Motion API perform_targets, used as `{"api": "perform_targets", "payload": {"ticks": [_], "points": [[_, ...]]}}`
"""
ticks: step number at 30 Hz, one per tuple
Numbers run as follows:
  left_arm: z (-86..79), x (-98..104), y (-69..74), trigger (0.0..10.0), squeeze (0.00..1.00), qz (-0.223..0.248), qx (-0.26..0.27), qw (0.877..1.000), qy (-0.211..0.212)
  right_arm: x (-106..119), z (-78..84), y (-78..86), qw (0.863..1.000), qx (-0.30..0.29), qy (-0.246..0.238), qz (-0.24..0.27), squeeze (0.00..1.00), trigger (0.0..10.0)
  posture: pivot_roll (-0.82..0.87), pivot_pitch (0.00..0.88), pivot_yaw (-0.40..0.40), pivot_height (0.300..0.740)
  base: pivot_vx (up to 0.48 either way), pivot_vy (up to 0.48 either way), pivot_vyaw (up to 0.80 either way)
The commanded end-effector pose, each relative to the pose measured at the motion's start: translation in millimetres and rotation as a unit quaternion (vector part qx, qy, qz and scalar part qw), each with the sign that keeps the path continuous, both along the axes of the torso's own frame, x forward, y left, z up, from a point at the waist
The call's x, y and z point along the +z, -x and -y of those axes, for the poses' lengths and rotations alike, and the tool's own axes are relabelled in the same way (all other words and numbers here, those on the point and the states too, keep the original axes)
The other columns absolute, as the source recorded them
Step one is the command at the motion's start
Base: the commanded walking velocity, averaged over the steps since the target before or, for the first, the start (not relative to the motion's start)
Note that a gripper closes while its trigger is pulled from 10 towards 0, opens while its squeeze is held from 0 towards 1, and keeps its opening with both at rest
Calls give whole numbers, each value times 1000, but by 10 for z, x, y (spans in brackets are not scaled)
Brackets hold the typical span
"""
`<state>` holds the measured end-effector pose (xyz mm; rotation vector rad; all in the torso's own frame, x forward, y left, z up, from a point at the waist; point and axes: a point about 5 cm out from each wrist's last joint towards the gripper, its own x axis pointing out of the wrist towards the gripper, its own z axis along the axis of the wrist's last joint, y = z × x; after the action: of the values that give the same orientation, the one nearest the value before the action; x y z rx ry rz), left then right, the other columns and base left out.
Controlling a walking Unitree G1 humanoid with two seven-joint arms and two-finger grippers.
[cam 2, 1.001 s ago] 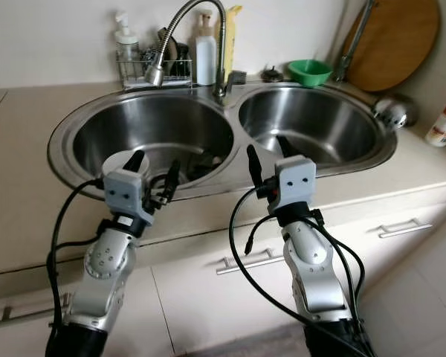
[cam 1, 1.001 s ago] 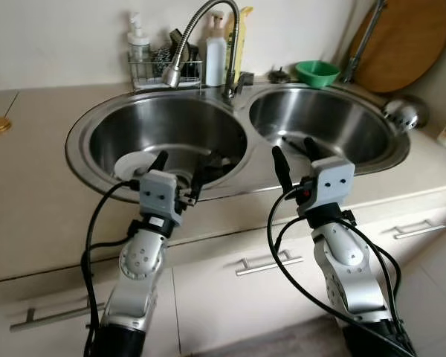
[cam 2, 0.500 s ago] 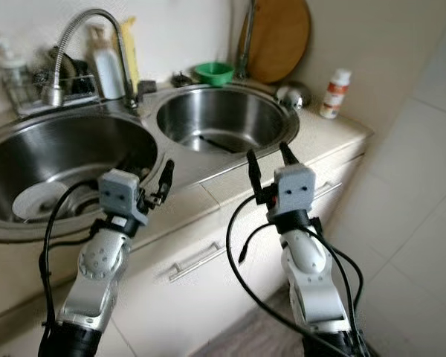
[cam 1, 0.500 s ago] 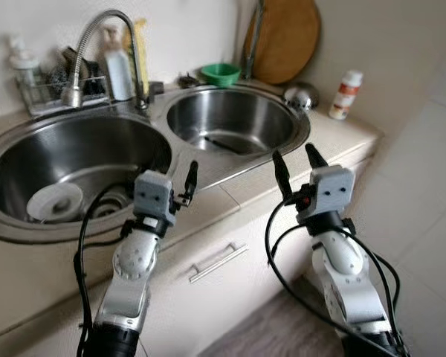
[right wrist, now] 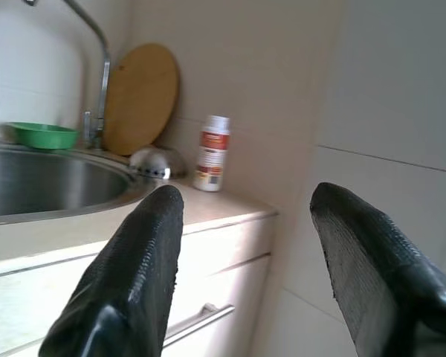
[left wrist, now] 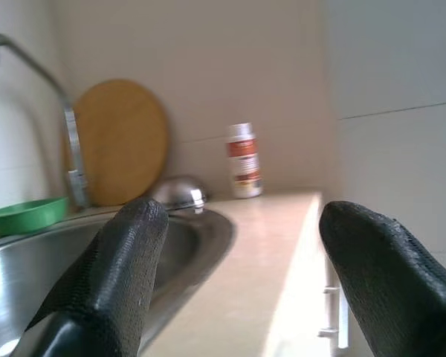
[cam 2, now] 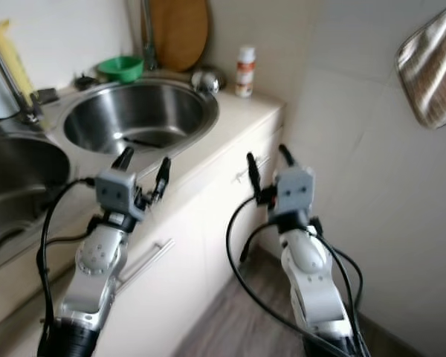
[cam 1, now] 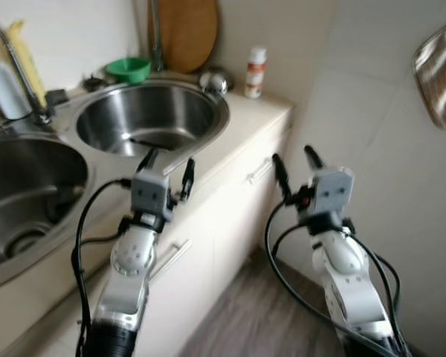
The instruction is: Kitchen organization
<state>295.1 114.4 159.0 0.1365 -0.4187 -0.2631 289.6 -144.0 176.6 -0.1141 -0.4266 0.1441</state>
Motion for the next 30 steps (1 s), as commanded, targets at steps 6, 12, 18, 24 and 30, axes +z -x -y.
{"api": "perform_targets", "payload": {"ticks": [6,12,18,24,30], "points": [[-51,-216,3,10000,0,-50,13,996,-69,-195,120,-49,996,-54,22,-70,0,10000,49,0,11,740,0,0,-794],[-45,-328,21,10000,0,-79,8,992,-94,-373,314,-95,982,-131,42,-133,0,10000,53,0,7,740,0,0,-788],[-35,-406,14,10000,0,-99,8,988,-116,-436,334,-130,973,-150,62,-162,0,10000,52,0,5,740,0,0,-788],[-13,-424,18,10000,0,-105,8,987,-123,-482,278,-125,971,-145,65,-179,0,10000,49,0,5,740,0,-439,-788],[-30,-428,10,10000,0,-110,11,987,-119,-580,204,-126,967,-126,95,-201,0,10000,49,0,6,740,0,-480,-261]]}}
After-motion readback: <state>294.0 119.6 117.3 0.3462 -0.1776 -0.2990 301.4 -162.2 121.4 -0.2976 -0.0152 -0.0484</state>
